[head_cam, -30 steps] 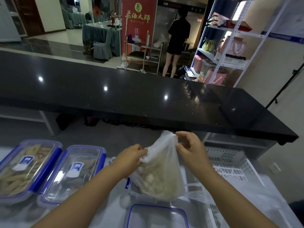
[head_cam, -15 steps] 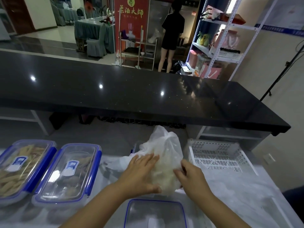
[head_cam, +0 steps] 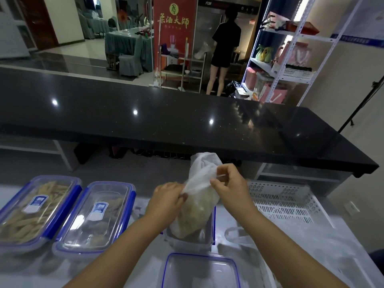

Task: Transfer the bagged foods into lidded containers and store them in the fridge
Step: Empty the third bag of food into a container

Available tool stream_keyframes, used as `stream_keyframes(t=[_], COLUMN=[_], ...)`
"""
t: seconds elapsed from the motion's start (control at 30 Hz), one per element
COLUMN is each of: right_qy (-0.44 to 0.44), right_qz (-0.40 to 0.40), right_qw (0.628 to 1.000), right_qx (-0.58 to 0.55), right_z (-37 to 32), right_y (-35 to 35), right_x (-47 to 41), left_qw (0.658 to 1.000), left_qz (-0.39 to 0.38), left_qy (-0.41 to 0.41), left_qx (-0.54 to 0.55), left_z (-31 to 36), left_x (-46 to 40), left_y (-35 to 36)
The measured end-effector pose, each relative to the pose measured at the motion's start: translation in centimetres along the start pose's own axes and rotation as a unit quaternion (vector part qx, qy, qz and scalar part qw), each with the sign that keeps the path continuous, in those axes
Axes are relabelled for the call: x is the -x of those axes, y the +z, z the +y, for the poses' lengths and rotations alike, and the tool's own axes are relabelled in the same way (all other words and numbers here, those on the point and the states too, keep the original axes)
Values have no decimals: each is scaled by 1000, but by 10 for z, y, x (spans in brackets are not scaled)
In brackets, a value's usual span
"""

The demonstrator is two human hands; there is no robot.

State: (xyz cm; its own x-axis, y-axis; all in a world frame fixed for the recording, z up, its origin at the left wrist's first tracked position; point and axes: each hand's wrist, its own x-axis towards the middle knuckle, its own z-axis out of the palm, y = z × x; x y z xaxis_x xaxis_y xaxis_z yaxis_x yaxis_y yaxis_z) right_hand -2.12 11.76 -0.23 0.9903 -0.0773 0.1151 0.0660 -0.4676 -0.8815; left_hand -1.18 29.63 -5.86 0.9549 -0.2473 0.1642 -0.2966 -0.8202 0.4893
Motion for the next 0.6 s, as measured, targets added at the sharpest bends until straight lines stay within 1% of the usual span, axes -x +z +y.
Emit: stream_keyframes(t=[0.07, 0.13, 0.2, 0.3, 0.33, 0.4, 0.47, 0.53, 0.6], right_qy=[-15, -46, -53, -31, -25, -24, -45, -52, -54], right_qz=[21, 23, -18, -92, -108, -123, -121, -141, -164], right_qw=[999, 995, 991, 988, 988, 987, 986, 986, 983], right_qx=[35, 80, 124, 123, 106, 97, 103, 79, 57], right_z=[9, 11, 11, 12, 13, 16, 22, 23, 30], right_y=[2, 2, 3, 11, 15, 25, 37, 46, 50], right_x=[0, 1, 0, -6, -7, -7, 0, 12, 22], left_qw=[999, 997, 996, 994, 994, 997, 998, 997, 993], left_qz=[-15, -6, 0, -3, -3, -8, -3, 16, 1], left_qy=[-44, -73, -88, -98, -77, -9, 44, 80, 103], left_qx=[-12, -14, -14, 57, 81, 81, 47, -1, -56], left_z=[-4, -6, -7, 0, 4, 10, 10, 4, 0], left_x=[2, 4, 5, 10, 12, 15, 15, 12, 9], left_y=[-1, -4, -6, -9, -11, -12, -8, -4, -1])
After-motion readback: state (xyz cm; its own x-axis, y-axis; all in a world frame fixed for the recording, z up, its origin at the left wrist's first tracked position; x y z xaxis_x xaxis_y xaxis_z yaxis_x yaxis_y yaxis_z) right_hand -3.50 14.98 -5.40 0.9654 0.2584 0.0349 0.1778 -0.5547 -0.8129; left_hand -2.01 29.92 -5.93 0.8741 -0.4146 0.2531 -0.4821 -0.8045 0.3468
